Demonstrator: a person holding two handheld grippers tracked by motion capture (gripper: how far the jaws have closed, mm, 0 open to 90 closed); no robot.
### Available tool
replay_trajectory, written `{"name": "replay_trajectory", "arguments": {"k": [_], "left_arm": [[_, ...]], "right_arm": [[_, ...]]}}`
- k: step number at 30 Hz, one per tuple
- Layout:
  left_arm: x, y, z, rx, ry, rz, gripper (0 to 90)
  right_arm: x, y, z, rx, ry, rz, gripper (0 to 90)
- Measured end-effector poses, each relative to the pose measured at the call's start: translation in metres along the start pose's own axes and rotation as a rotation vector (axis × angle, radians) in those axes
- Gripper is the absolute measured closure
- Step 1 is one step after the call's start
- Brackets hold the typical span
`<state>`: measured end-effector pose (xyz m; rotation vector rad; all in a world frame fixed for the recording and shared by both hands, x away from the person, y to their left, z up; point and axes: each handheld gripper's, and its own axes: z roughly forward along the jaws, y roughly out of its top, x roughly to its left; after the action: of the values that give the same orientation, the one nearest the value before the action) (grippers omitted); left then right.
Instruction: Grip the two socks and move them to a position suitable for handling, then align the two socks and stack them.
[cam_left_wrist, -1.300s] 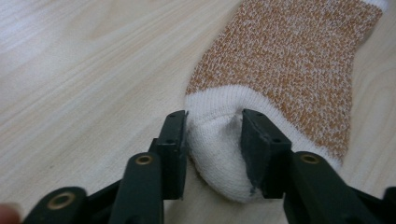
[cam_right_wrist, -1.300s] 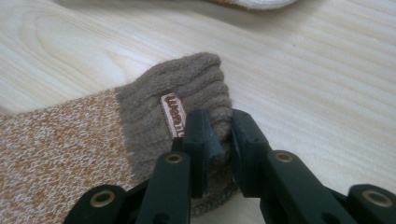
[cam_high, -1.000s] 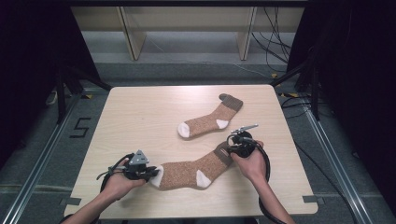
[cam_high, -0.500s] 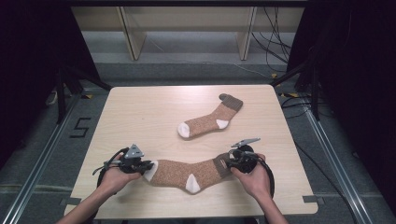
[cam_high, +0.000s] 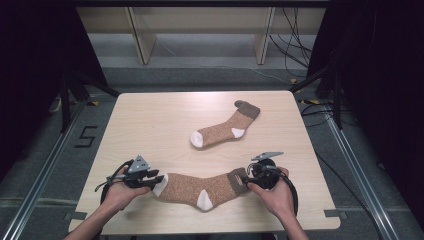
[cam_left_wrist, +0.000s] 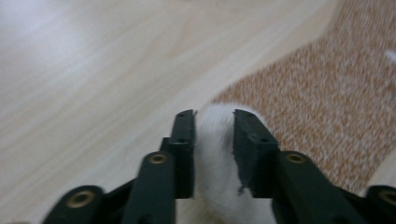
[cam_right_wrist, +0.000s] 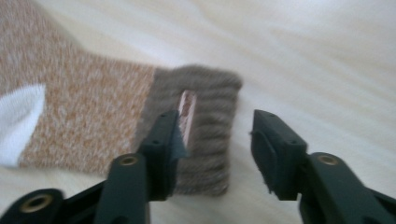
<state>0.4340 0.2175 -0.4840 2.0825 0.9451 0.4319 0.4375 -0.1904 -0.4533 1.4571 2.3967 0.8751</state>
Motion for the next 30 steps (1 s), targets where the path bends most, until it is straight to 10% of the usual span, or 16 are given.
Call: {"name": "replay_trajectory", "arguments": {"k": [9,14,30], "left_arm": [[-0.003,0.004,-0.002,-0.119,0.043,-0.043,27.4],[-0.001,0.006,-0.004,-0.162,0.065,-0.045,25.5],[0.006,0.014,-0.004,-0.176,0.08,-0.058,25.2]], "right_arm": [[-0.023,0.003,-0.015,-0.105,0.002,0.079,40.1],[-0.027,0.002,-0.02,-0.11,-0.003,0.143,39.6],[-0.038,0.004,-0.02,-0.132,-0.031,0.135,39.9]]}}
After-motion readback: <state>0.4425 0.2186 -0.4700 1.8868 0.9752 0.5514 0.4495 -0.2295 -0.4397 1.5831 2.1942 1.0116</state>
